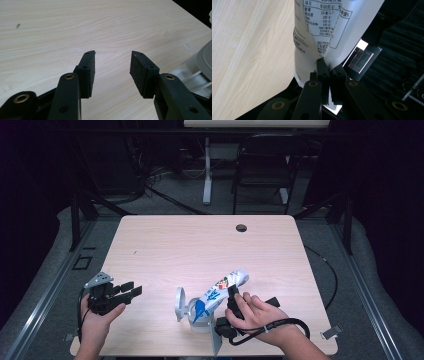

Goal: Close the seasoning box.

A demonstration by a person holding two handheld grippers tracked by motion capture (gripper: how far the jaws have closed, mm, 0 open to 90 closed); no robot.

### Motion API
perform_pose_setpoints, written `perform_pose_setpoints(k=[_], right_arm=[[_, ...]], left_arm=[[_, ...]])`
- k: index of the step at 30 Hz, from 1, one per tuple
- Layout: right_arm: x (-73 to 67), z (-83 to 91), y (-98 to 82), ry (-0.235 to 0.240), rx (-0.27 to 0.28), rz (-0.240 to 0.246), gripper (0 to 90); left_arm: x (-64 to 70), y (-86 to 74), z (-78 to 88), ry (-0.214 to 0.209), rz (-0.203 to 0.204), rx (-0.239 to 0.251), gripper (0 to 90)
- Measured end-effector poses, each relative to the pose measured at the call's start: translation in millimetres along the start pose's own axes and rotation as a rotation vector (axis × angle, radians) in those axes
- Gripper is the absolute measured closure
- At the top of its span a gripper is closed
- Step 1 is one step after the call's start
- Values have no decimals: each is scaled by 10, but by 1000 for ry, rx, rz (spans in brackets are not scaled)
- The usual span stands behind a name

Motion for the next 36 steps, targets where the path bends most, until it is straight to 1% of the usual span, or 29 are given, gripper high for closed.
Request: perform_pose_setpoints(k=[3, 4, 5, 7, 12, 13, 15, 16, 17, 18, 20, 23, 24, 25, 27, 29, 33, 36], right_arm=[[2, 3, 2, 1, -1, 4, 883], [5, 8, 4, 0, -8, 13, 884], [1, 4, 6, 6, 3, 5, 886], [1, 5, 8, 1, 7, 5, 889], [8, 20, 13, 1, 0, 11, 893], [17, 30, 10, 0, -11, 21, 894], [22, 32, 11, 9, -6, 12, 895], [23, 36, 12, 6, -8, 17, 896], [27, 42, 14, 16, -15, 18, 897], [24, 30, 13, 11, 5, 2, 897], [27, 29, 10, 19, 12, -10, 898], [23, 33, 8, 25, 5, -21, 898], [24, 28, 5, 25, 14, -28, 898], [23, 36, 5, 31, 3, -33, 898], [16, 34, 1, 32, 8, -44, 899], [15, 35, 1, 26, 7, -44, 899], [16, 39, -8, 32, 7, -65, 900], [13, 41, -8, 27, 7, -63, 900]], left_arm=[[-3, -2, -1, 0, 1, 0, 554], [-3, -2, 0, 2, 2, -2, 554], [-3, -2, -1, 2, 2, -2, 554], [-4, -3, -3, 2, 2, -2, 554], [-2, -3, -4, 0, 2, 0, 554], [-2, -3, -3, 0, 2, -1, 554], [-2, -3, -2, 2, 2, -2, 554], [-2, -3, -3, 2, 1, -2, 554], [-2, -3, -4, -2, 1, -3, 554], [-2, -4, -4, -1, 1, -4, 554], [-2, -5, -6, -1, 1, -4, 554], [-9, -10, -9, 1, 1, -7, 554], [-12, -12, -11, 1, 2, -7, 554], [-16, -14, -11, 2, 3, -8, 554], [-20, -17, -14, 2, 3, -10, 554], [-20, -19, -18, 2, 4, -12, 554], [-19, -21, -20, 2, 4, -12, 554], [-21, -23, -22, 3, 5, -13, 554]])
Point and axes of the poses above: each handheld gripper's, and its own axes: z roughly backward along the jaws, y roughly out of its top, x roughly to its right, the point moved 2 cm from there along -z, roughly forward along the jaws
